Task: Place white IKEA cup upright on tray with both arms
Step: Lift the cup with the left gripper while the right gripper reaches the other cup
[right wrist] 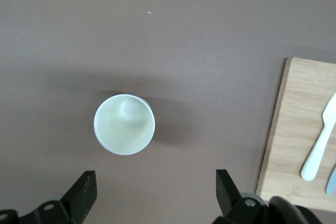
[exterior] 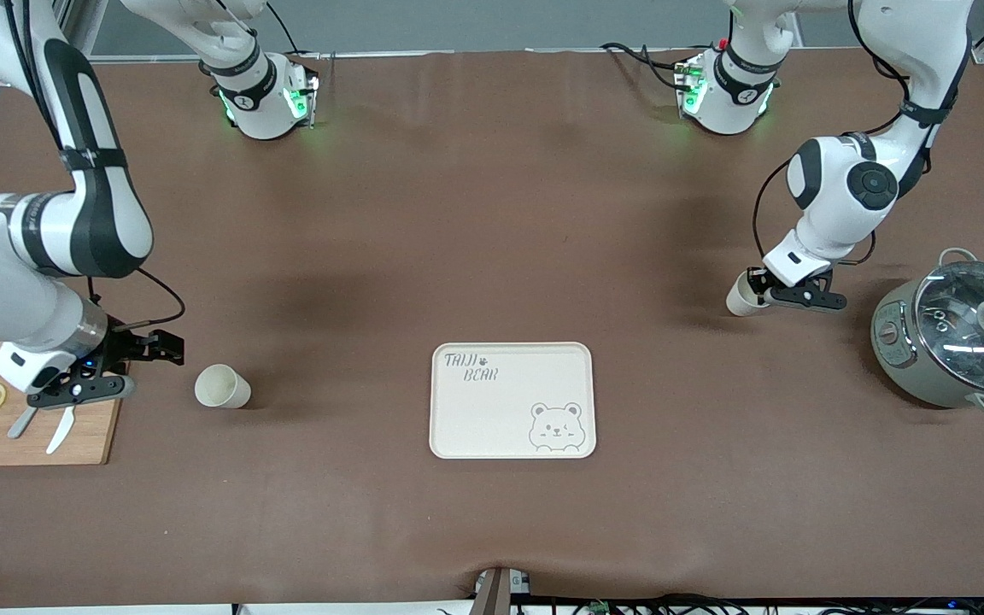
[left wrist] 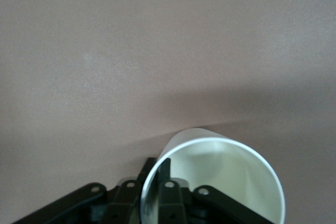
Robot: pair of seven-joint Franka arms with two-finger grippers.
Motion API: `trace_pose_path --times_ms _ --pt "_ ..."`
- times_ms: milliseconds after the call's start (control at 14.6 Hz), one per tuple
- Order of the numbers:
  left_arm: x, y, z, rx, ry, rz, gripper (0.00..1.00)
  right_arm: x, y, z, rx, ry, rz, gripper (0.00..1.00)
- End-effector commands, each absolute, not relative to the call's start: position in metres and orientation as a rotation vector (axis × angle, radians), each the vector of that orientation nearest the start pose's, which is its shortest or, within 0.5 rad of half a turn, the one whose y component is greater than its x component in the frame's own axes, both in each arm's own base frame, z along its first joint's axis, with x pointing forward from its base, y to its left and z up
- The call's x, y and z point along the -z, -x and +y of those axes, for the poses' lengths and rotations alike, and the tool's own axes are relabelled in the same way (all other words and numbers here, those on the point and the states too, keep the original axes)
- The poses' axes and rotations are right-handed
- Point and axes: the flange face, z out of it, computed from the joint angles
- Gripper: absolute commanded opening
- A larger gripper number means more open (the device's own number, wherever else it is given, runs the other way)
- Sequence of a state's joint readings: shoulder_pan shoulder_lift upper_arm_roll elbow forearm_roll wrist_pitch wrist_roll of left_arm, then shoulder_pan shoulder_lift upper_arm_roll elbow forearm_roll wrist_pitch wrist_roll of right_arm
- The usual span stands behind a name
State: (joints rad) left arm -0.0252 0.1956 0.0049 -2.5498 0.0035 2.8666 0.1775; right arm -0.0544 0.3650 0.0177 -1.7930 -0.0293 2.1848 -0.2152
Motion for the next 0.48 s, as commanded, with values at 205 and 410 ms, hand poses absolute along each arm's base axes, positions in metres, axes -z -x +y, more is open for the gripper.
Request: trace_pose_path --times_ms 205,410 --pt "-0.231 -0.487 -0.019 0.290 3.111 0.231 0.00 -0.309 -0.659 -0.008 0.103 3.132 -0.444 1.00" --pt "-0.253 -0.512 -0.052 0.290 3.140 0.152 0.00 -0.297 -0.663 0.009 0.127 3.122 -0.513 1.00"
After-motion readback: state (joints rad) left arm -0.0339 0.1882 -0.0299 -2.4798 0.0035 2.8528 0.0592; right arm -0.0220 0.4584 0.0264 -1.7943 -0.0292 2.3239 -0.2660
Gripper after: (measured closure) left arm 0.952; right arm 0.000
